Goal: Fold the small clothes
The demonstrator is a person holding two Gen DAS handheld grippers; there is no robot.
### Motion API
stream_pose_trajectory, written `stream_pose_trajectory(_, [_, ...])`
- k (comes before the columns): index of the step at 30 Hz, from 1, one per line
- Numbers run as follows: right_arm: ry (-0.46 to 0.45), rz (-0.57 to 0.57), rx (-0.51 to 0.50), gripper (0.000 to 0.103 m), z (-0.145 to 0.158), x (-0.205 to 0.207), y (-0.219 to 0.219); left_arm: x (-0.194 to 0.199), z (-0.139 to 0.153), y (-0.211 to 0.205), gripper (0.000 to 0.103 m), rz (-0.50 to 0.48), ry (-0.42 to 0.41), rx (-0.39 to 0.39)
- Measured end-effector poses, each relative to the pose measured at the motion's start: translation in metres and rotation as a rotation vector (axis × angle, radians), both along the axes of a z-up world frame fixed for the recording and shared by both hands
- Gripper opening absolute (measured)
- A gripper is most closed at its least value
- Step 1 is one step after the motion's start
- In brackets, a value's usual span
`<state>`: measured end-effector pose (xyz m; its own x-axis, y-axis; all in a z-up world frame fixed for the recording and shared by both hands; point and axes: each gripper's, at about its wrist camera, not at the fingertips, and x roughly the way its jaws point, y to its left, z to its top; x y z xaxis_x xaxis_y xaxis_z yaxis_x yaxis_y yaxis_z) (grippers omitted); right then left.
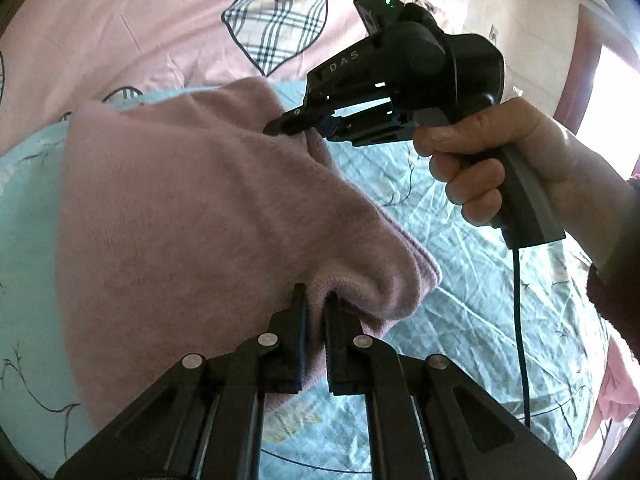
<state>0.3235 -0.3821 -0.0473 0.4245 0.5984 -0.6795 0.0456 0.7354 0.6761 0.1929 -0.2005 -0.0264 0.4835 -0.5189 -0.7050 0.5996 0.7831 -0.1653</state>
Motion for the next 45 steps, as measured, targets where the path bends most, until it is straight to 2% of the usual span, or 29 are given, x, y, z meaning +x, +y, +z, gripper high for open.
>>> stream_pose_trajectory(2, [0.000, -0.025, 0.002, 0.015, -0.004, -0.003, -0.006, 0.004, -0.002, -0.001, 0.009, 0.005, 0.013, 0.012])
stream_pose_trajectory(4, [-0.007, -0.065, -0.003, 0.023, -0.001, -0.010, -0.009, 0.003, 0.000, 0.003, 0.014, 0.000, 0.033, 0.009])
stream_pose_trajectory(5, [-0.005, -0.087, -0.004, 0.030, 0.001, -0.015, -0.012, 0.000, 0.003, 0.009, 0.021, -0.007, 0.033, 0.004])
stream_pose_trajectory(6, [-0.010, -0.106, 0.005, 0.030, 0.005, -0.024, -0.015, -0.002, 0.006, 0.014, 0.025, -0.009, 0.034, 0.002])
stream_pose_trajectory(8, [-0.053, -0.122, 0.030, 0.034, 0.016, -0.048, -0.017, -0.013, 0.015, 0.029, 0.042, -0.002, 0.023, -0.007])
stream_pose_trajectory(11, [-0.099, -0.103, 0.074, 0.042, 0.026, -0.089, -0.010, -0.026, 0.025, 0.059, 0.057, 0.056, -0.004, -0.020])
stream_pose_trajectory(14, [-0.112, -0.089, 0.090, 0.047, 0.023, -0.128, 0.000, -0.030, 0.026, 0.091, 0.058, 0.151, -0.013, -0.014])
stream_pose_trajectory(16, [-0.101, -0.086, 0.093, 0.047, 0.016, -0.145, 0.005, -0.025, 0.022, 0.108, 0.058, 0.213, 0.011, -0.017])
stream_pose_trajectory(19, [-0.090, -0.087, 0.106, 0.047, 0.007, -0.151, 0.013, -0.010, 0.012, 0.130, 0.058, 0.300, 0.088, -0.047])
stream_pose_trajectory(22, [-0.092, -0.081, 0.105, 0.047, 0.002, -0.150, 0.020, 0.000, 0.012, 0.140, 0.058, 0.343, 0.108, -0.074])
stream_pose_trajectory(24, [-0.090, -0.064, 0.069, 0.041, 0.002, -0.150, 0.027, 0.000, 0.013, 0.143, 0.058, 0.350, 0.121, -0.091])
stream_pose_trajectory(25, [-0.082, -0.051, 0.045, 0.027, 0.001, -0.149, 0.030, 0.004, 0.011, 0.143, 0.058, 0.348, 0.135, -0.097])
stream_pose_trajectory(26, [-0.070, -0.044, 0.024, 0.008, 0.000, -0.149, 0.033, 0.009, 0.008, 0.141, 0.058, 0.350, 0.143, -0.094])
stream_pose_trajectory(28, [-0.059, -0.037, -0.013, 0.008, 0.002, -0.147, 0.035, 0.013, 0.004, 0.137, 0.057, 0.356, 0.152, -0.077])
stream_pose_trajectory(30, [-0.097, -0.033, -0.080, 0.007, 0.019, -0.147, 0.036, 0.018, -0.001, 0.129, 0.056, 0.361, 0.161, -0.043])
stream_pose_trajectory(34, [-0.232, -0.047, -0.211, 0.006, 0.072, -0.156, 0.023, 0.019, -0.007, 0.114, 0.057, 0.343, 0.178, -0.016])
stream_pose_trajectory(36, [-0.234, -0.031, -0.302, 0.006, 0.078, -0.158, 0.020, 0.018, -0.010, 0.107, 0.057, 0.331, 0.185, -0.002])
stream_pose_trajectory(41, [-0.051, 0.010, -0.359, 0.006, 0.014, -0.157, 0.023, 0.021, -0.024, 0.099, 0.058, 0.318, 0.224, 0.029])
stream_pose_trajectory(42, [-0.027, 0.012, -0.347, 0.006, 0.001, -0.157, 0.024, 0.021, -0.024, 0.099, 0.058, 0.317, 0.227, 0.027])
stream_pose_trajectory(45, [-0.013, -0.027, -0.262, 0.006, -0.005, -0.157, 0.015, 0.021, -0.023, 0.103, 0.058, 0.305, 0.238, 0.018])
